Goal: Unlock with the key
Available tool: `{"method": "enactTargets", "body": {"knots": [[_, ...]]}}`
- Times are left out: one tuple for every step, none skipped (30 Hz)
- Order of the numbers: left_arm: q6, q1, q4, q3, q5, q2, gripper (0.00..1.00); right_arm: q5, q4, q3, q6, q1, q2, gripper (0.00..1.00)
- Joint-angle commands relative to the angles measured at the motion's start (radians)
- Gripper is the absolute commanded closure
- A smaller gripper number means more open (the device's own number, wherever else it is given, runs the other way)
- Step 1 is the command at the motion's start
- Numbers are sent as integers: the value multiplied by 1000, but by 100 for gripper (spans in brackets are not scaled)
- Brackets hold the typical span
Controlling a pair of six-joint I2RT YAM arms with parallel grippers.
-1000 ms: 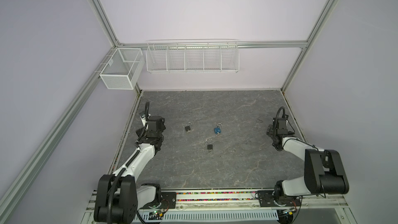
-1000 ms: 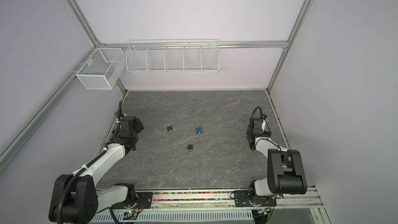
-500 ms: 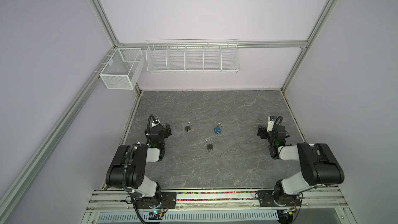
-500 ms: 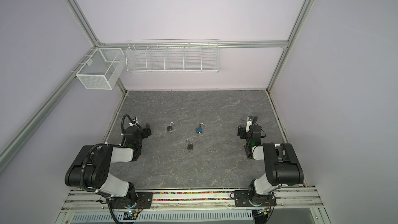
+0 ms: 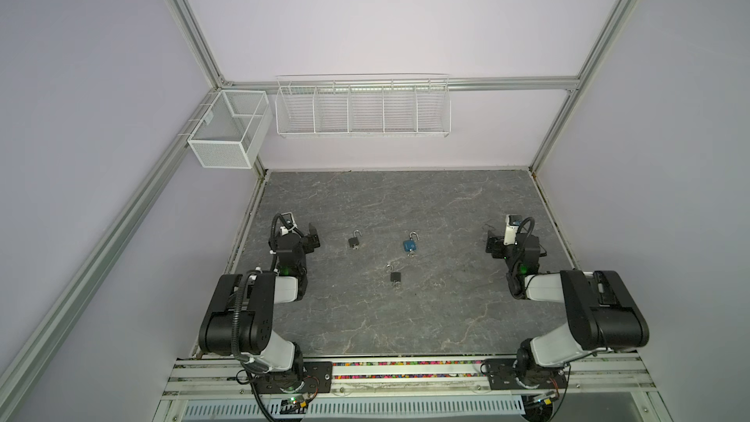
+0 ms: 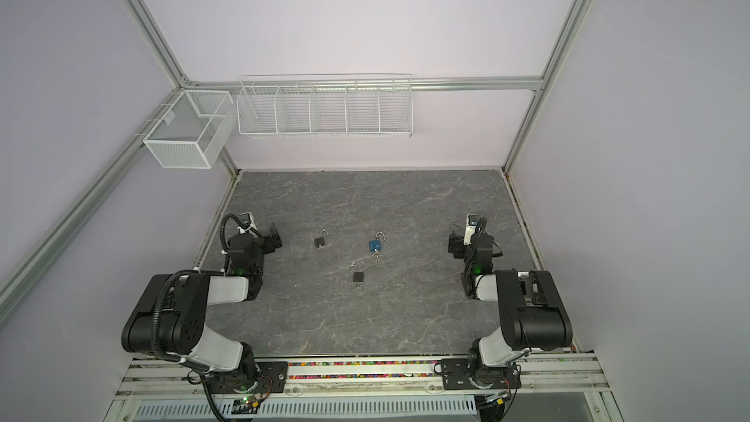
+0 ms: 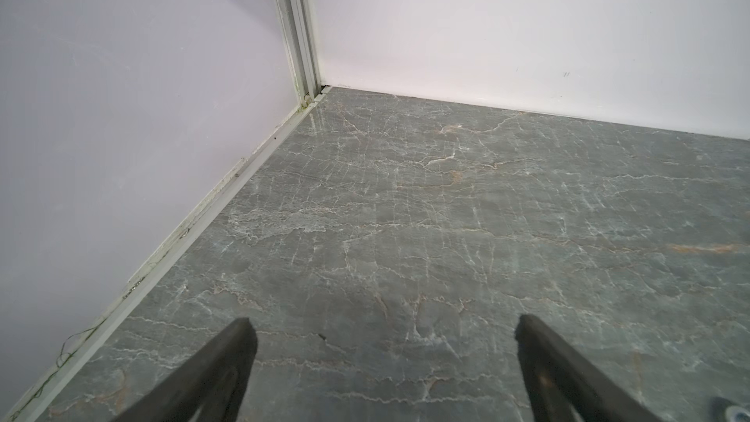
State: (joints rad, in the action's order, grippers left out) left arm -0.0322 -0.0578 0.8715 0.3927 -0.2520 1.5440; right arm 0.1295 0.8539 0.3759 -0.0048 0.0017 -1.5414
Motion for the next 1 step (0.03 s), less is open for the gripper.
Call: {"method": "enactTargets", "body": {"knots": [[12,3,32,2,14,6,0,-13,21,8,-24,1,8,12]]}}
